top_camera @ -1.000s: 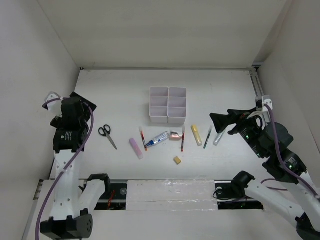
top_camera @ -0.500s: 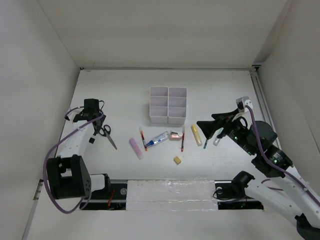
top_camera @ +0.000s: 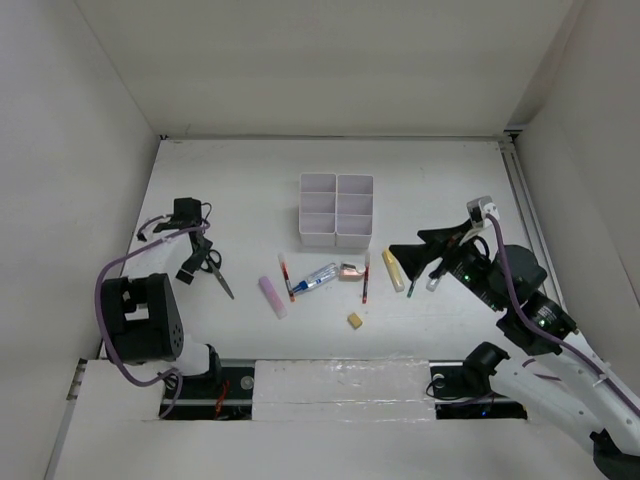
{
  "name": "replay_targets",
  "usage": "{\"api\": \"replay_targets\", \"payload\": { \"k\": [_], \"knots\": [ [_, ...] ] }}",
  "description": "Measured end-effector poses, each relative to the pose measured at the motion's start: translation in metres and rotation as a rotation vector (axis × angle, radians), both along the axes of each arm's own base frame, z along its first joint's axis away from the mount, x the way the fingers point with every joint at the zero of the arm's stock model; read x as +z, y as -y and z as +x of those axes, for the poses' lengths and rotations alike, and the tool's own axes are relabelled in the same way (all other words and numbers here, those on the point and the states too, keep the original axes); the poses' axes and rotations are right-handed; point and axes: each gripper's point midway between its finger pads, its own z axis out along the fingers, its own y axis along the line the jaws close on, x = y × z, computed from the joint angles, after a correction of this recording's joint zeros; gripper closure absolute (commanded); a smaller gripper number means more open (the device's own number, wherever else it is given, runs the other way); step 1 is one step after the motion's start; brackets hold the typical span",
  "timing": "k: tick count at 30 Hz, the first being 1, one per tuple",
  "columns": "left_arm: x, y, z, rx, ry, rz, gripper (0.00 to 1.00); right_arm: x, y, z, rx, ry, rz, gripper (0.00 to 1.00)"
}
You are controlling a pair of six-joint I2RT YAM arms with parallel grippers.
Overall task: Sort the stationery into containers
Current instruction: Grab a piece of stationery with the left arm
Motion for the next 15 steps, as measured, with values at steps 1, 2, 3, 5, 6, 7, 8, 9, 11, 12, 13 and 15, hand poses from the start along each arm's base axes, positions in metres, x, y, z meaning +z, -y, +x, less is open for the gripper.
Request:
{"api": "replay_targets", "payload": {
  "k": [1,2,3,5,6,7,8,9,11,12,13,15],
  "knots": [
    [-0.002,0.001,0.000,-0.003,-0.006,-0.004,0.41,0.001,0.000,0.000,0.000,0.002,0.002,0.00],
    [-0.003,0.001,0.001,-0.007,-0.011,-0.007,0.41,0.001,0.000,0.000,0.001,0.004,0.004,0.00],
    [-0.004,0.002,0.003,-0.012,-0.015,-0.011,0.42,0.002,0.000,0.000,0.002,0.005,0.004,0.00],
    [-0.005,0.002,0.007,-0.018,-0.016,-0.015,0.42,0.001,-0.001,0.000,0.002,0.005,0.004,0.00],
    [-0.007,0.003,0.008,-0.020,-0.018,-0.018,0.42,0.000,-0.001,0.001,0.002,0.004,0.004,0.00],
    [-0.009,0.003,0.009,-0.023,-0.023,-0.021,0.42,-0.001,-0.001,0.001,0.002,0.003,0.002,0.00],
    [-0.010,0.004,0.009,-0.024,-0.028,-0.023,0.42,-0.002,-0.001,0.001,0.002,0.002,0.002,0.00],
    [-0.013,0.004,0.009,-0.025,-0.035,-0.026,0.42,-0.002,-0.001,0.001,0.002,0.002,0.001,0.00],
    [-0.019,0.004,0.009,-0.027,-0.053,-0.029,0.45,-0.003,-0.001,0.001,0.002,0.001,0.000,0.00],
    [-0.022,0.004,0.008,-0.028,-0.063,-0.030,0.52,-0.003,-0.001,0.001,0.002,0.001,0.000,0.00],
    [-0.025,0.004,0.008,-0.027,-0.072,-0.031,0.52,-0.003,-0.001,0.001,0.002,0.001,0.000,0.00],
    [-0.031,0.004,0.006,-0.027,-0.095,-0.031,0.57,-0.003,-0.001,0.001,0.003,0.001,0.001,0.00]
  ]
}}
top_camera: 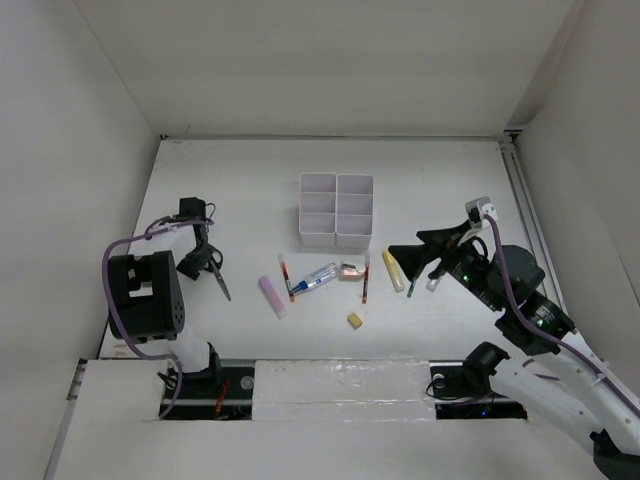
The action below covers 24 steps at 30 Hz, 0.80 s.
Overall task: Sort the stationery into containers
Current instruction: Grab a piece of stationery with the left arm
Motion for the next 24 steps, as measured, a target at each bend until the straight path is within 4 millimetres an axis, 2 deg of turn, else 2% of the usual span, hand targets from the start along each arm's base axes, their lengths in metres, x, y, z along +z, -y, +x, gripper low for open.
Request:
{"api": "replay_targets", "payload": {
  "k": [4,8,9,10,17,20,24],
  "knots": [
    [0.000,-0.001,0.002,0.006,0.006,0.006,0.62,0.000,0.000,0.000,0.000,0.001,0.000,0.00],
    [-0.001,-0.004,0.005,0.012,0.011,0.019,0.81,0.001,0.000,0.000,0.000,0.003,0.003,0.00],
    [-0.001,-0.004,0.006,0.012,0.013,0.022,0.95,0.002,0.000,0.000,0.000,0.004,0.005,0.00],
    [-0.001,-0.005,0.008,0.013,0.018,0.027,1.00,0.002,0.000,0.000,0.000,0.005,0.007,0.00],
    [-0.001,-0.010,0.018,0.001,0.041,0.054,1.00,0.002,0.000,0.001,-0.001,0.003,0.006,0.00],
    [0.001,-0.006,0.022,-0.018,0.054,0.060,1.00,-0.001,-0.003,0.004,-0.001,-0.002,0.002,0.00],
    [0.011,0.019,0.025,-0.102,0.062,0.059,1.00,-0.009,-0.016,0.008,0.040,-0.017,-0.008,0.00]
  ]
}}
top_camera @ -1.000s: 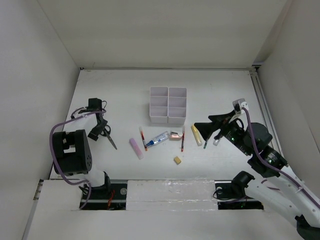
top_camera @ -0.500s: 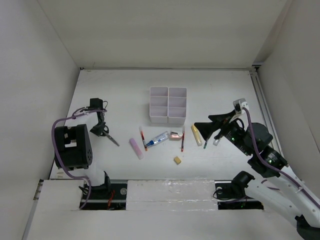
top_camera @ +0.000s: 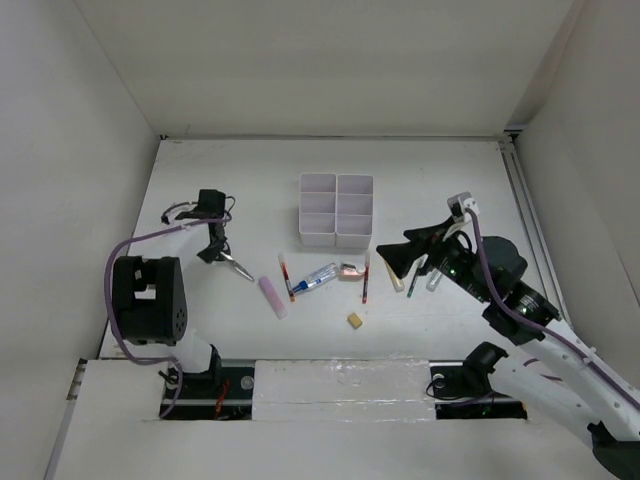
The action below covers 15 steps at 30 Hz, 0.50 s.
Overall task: Sort the stationery into containers
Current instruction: Grab a piece of stationery with the left arm, then pass the stationery from the left arm to the right
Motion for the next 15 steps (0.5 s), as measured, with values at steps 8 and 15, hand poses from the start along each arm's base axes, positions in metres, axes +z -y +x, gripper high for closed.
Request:
{"api": "replay_targets", "payload": {
  "k": [8,15],
  "knots": [
    [0.151,0.065,0.056,-0.292,0.355,-0.012,1.00,-0.006,-0.023,0.001,0.111,-0.015,-0.003,0.00],
    [0.234,0.099,0.041,-0.598,0.570,-0.082,1.00,-0.006,-0.065,0.000,0.367,0.000,-0.015,0.00]
  ]
}}
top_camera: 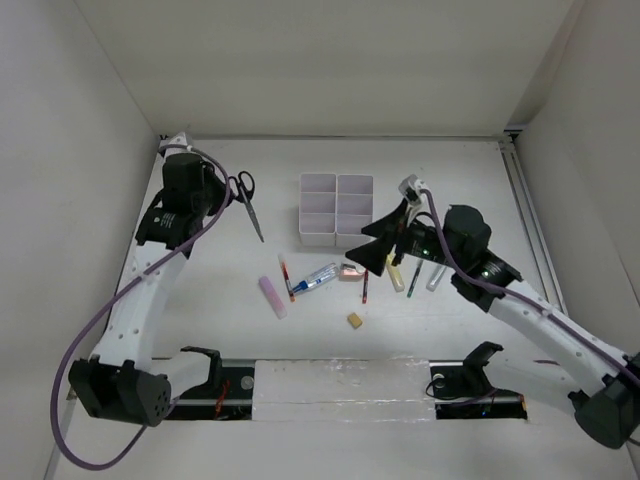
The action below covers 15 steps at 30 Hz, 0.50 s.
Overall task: Sort the stationery into containers
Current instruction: Pass the stationery from the left arm to the right
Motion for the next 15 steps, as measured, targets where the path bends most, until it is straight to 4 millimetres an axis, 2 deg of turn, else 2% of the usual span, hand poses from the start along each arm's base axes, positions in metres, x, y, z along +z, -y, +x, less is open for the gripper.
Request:
{"api": "replay_targets", "payload": {
  "k": [4,7,11,15],
  "knots": [
    [0.025,0.027,-0.017,-0.212,0.076,-0.011,1.00,-0.003,-0.031,0.007,0.134,-0.017,0.007,0.01],
    [0.032,0.040,-0.028,-0.323,0.111,-0.015,1.00,-0.001,-0.051,0.018,0.168,-0.017,0.022,0.02],
    [0.025,0.049,-0.043,-0.407,0.122,-0.015,1.00,0.000,-0.087,0.036,0.213,-0.036,0.035,0.04],
    [0.014,0.053,-0.051,-0.442,0.115,-0.017,1.00,0.006,-0.123,0.042,0.259,-0.035,0.053,0.07]
  ]
}}
